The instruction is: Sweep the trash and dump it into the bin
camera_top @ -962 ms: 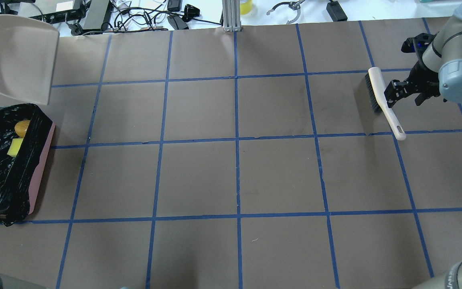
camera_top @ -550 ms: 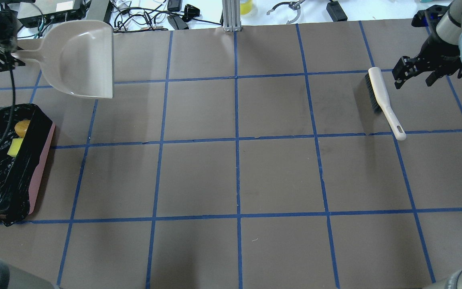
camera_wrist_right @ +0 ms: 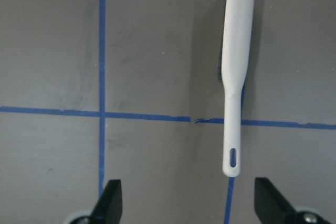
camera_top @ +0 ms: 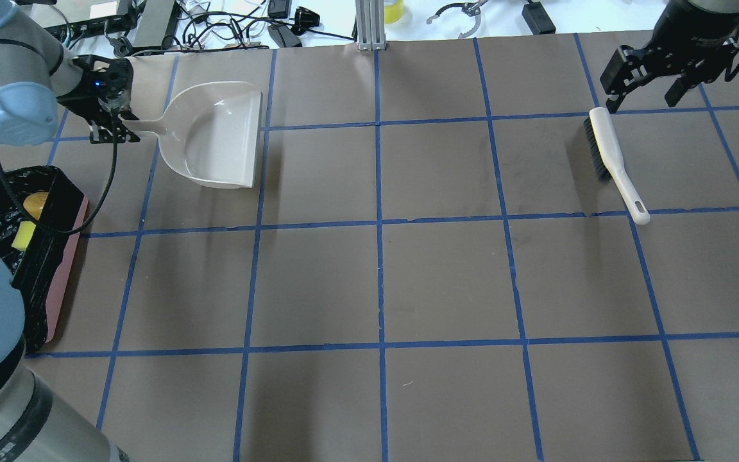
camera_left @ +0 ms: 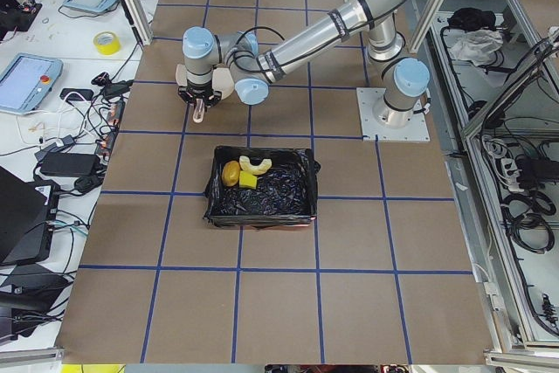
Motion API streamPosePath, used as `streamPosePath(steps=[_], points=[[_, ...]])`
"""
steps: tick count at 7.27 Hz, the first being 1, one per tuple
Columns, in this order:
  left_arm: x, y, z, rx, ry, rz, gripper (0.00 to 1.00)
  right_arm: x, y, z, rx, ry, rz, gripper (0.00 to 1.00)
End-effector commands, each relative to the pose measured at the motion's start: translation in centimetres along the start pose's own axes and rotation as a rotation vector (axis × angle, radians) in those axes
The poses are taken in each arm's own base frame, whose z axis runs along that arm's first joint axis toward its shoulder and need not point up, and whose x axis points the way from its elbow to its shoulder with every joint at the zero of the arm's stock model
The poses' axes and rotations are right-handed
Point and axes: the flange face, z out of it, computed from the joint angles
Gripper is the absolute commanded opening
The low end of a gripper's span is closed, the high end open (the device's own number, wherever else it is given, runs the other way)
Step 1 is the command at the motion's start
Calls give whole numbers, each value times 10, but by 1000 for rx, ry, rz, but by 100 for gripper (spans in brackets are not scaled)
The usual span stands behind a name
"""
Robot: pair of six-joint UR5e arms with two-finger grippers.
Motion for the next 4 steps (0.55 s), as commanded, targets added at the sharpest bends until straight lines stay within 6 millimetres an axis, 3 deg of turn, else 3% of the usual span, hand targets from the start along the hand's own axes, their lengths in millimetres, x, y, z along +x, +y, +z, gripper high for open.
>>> streamPosePath(steps=[1, 4], points=[[-9, -27, 38, 19, 51, 44, 0, -45, 24, -28, 5, -2, 46, 92], [-10, -47, 51, 12, 73, 35, 0, -53, 26, -29, 13, -44, 52, 98]])
